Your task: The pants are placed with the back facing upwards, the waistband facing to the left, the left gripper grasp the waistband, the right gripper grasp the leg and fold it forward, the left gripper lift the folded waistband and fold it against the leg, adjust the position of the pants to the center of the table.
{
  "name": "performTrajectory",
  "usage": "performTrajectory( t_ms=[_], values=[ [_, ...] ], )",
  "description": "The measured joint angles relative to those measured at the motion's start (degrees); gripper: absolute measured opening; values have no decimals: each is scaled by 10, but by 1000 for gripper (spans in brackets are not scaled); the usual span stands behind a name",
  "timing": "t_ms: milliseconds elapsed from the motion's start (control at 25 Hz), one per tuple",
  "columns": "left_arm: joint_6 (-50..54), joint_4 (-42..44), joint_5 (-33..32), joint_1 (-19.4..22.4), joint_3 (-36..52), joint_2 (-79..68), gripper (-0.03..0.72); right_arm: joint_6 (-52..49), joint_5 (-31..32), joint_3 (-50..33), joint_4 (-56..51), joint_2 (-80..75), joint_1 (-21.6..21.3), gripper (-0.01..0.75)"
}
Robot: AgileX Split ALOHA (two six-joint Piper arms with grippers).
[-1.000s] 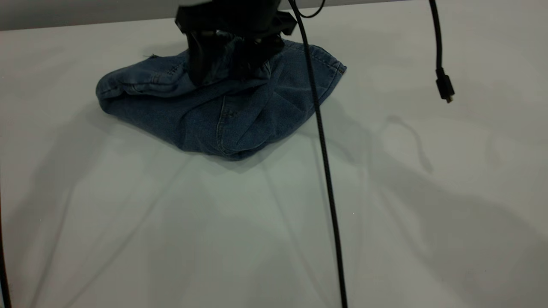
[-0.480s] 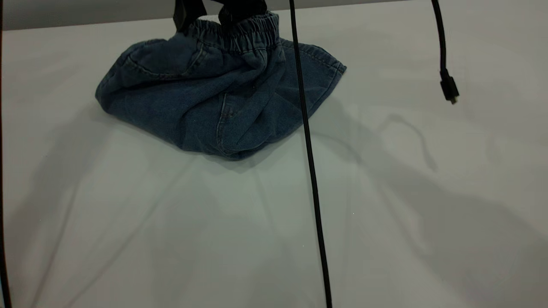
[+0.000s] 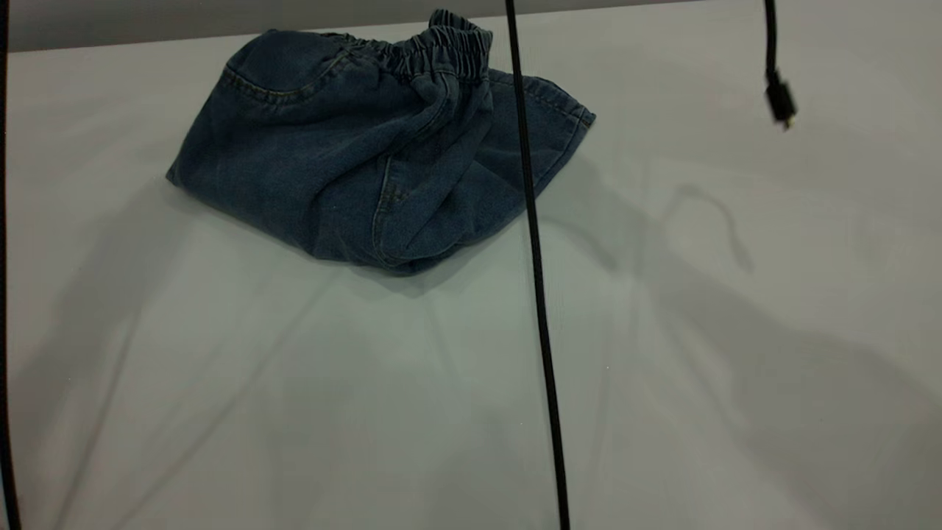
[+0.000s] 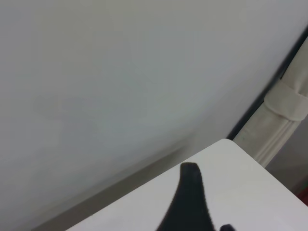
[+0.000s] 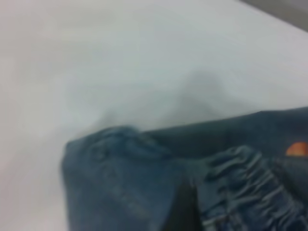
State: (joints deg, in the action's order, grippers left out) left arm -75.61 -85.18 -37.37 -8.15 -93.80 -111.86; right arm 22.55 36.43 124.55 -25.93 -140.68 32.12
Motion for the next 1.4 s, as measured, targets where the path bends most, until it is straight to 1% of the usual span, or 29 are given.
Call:
performTrajectory(
  t_ms=[80,200,360,440,600,680,840,960,1080,1200,1400],
  values=[
    [0,0,0,0,0,0,540,0,27,33,4,0,-3,515],
    [0,0,-1,0,0,0,540,21,103,65,27,1,-7,515],
    [0,1,-2,0,0,0,540,57,204,67,45,-18,-5,515],
    [-1,1,-8,0,0,0,540,57,223,67,49,-33,-1,515],
    [-1,1,-13,0,0,0,540,57,217,67,59,-61,15,515],
    [-1,1,-13,0,0,0,540,53,185,67,88,-78,25,515],
    [-1,1,-18,0,0,0,540,40,94,67,143,-110,28,515],
    [-1,1,-28,0,0,0,540,25,69,67,166,-124,28,515],
    [-1,1,-33,0,0,0,540,-6,70,67,199,-132,28,515],
    [-2,1,-44,0,0,0,540,-58,90,67,234,-140,28,515],
    [-2,1,-48,0,0,0,540,-148,156,68,259,-140,28,515]
  ],
)
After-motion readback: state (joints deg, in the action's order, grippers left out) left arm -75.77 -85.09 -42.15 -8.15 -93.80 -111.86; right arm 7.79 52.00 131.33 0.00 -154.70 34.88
